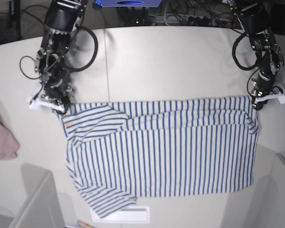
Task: Fold the T-shirt properly
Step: 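Lift the shirt and drag it back toward the robot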
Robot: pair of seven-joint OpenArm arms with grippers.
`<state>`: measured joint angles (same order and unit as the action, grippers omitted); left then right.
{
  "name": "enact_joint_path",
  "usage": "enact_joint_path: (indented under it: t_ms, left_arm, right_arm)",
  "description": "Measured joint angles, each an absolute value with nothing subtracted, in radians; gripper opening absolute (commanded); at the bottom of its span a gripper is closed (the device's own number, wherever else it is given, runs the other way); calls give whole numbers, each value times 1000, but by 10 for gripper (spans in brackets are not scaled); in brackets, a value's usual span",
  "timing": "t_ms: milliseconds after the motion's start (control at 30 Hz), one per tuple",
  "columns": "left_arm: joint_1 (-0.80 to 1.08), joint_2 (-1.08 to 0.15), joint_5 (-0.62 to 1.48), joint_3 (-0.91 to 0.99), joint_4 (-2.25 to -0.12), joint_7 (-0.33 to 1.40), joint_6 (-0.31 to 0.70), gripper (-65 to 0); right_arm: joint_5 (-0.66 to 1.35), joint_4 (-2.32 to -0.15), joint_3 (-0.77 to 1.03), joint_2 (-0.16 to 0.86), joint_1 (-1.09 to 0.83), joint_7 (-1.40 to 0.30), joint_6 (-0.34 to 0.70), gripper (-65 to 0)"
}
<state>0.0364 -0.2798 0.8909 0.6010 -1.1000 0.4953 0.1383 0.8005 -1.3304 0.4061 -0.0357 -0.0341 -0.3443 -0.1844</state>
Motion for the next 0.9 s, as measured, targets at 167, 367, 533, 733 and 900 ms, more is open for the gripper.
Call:
enact_joint_path:
  t_ms: [167, 367, 533, 733, 900]
  left_arm:
    - [36, -280, 886, 601, -1099, 501, 138, -650]
    - [42, -282, 773, 598, -1172, 547, 126, -650]
    - [-7, -311, 754, 597, -1245, 715, 104, -650]
    - [-166, -350, 768, 603, -1296, 801, 112, -650]
    - [-249, -364, 765, 654, -1322, 884, 111, -650]
  right_arm:
    - [800, -1323, 407, -35, -28, -358, -163, -650]
    - [784, -1384, 401, -36, -40, -429, -184, -650]
    - [781, -1468, 406, -36, 7, -533, -192, -650]
    - [783, -1568, 407, -36, 135, -616, -187, -650]
    - [797, -1595, 463, -46, 233, -691, -198, -650]
